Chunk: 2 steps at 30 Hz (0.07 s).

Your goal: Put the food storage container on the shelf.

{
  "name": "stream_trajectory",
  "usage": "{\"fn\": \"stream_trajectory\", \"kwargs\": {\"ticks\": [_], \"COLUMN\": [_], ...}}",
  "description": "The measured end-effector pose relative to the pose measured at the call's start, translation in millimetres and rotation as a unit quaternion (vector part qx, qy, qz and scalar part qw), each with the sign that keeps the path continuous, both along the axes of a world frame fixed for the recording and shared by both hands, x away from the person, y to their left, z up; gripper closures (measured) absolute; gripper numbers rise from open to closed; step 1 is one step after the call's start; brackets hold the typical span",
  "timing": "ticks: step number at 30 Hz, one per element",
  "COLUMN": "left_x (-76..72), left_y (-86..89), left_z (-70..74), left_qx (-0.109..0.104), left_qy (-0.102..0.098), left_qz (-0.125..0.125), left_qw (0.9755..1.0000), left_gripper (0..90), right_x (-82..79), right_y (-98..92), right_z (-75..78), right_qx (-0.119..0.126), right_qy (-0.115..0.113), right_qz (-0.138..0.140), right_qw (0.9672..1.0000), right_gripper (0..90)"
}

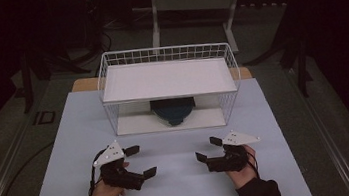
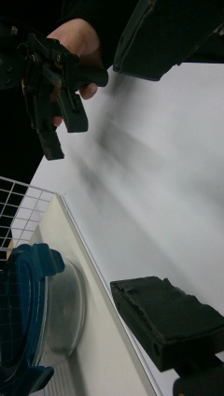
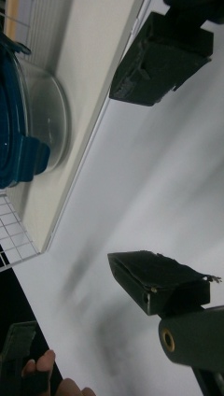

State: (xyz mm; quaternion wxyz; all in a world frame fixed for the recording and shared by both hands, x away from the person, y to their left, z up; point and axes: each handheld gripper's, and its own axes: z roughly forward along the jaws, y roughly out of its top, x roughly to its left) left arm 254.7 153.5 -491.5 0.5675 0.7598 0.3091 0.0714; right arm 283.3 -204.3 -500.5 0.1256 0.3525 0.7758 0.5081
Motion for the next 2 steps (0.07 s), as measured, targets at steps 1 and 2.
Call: {"fn": "stream_trajectory", "kwargs": {"ticks": [1,2], "left_x": [0.0,0.0], "left_y": [0.0,0.1], "left_z": [0.0,-0.2], "left_qx": [0.000,0.000], "left_qy": [0.000,-0.001], "left_qz": [0.000,0.000], "left_qw": [1.0000,1.0000], "left_gripper": [0.0,0.0], "right_x": [0.0,0.3], "right_y": [0.0,-0.1], "right_z": [0.0,0.0], "right_qx": [0.000,0.000], "right_qy": [0.000,-0.001], "right_qz": [0.000,-0.001], "right_qw": [1.0000,1.0000], "right_gripper": [17.8,17.8]}}
